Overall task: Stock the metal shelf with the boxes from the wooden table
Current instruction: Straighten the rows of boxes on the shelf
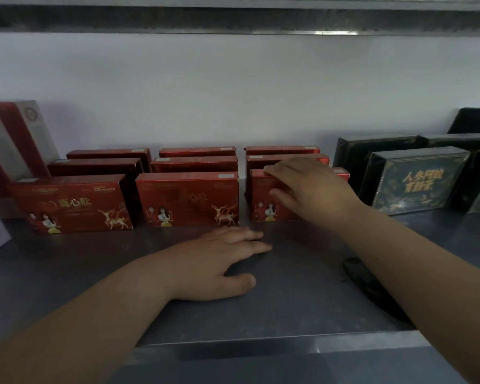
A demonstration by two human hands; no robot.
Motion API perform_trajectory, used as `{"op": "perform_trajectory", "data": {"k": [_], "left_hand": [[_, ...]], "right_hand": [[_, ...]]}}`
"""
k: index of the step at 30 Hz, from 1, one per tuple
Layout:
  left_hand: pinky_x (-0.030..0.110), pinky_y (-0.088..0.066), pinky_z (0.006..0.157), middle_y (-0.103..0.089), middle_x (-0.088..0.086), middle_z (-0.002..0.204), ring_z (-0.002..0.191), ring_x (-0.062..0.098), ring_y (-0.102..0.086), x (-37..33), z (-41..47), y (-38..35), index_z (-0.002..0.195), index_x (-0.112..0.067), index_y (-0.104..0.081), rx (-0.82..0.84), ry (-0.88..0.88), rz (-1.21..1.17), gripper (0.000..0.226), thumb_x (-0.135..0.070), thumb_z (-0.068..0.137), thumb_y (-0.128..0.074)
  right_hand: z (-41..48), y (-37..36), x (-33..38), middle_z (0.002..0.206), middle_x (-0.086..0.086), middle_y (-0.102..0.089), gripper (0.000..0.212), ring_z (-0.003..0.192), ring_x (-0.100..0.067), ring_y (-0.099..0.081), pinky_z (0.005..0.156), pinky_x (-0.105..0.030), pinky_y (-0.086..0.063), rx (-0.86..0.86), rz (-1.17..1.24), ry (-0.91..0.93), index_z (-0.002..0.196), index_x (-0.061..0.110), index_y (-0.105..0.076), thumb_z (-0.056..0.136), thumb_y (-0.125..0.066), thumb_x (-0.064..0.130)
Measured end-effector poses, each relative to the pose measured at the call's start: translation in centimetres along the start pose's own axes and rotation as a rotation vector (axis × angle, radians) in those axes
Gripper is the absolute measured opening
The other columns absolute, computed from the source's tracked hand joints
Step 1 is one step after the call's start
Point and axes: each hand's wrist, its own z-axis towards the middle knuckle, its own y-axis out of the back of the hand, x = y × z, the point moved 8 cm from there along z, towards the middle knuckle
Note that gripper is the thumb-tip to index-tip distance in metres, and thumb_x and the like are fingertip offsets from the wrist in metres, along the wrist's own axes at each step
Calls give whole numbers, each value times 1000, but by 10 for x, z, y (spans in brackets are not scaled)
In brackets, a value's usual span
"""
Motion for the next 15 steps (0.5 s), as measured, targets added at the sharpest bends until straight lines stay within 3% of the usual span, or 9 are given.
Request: {"op": "perform_trajectory", "data": {"k": [9,15], "left_hand": [[23,-3,116,-3,-24,163,148,-3,3,-2,0,1,154,-51,-15,-12,-1,2,63,-56,98,-44],[28,-7,119,-3,-26,163,148,-3,3,1,0,0,152,-54,-15,-10,5,-17,62,-58,97,-45]], "right_hand": [[-1,2,6,128,-9,-65,47,117,-32,-61,97,-50,-51,7,-4,-16,136,15,-59,94,-63,34],[0,5,5,125,-10,-67,37,114,-33,-63,94,-51,-52,-38,16,-6,133,13,-62,99,-54,27]]}}
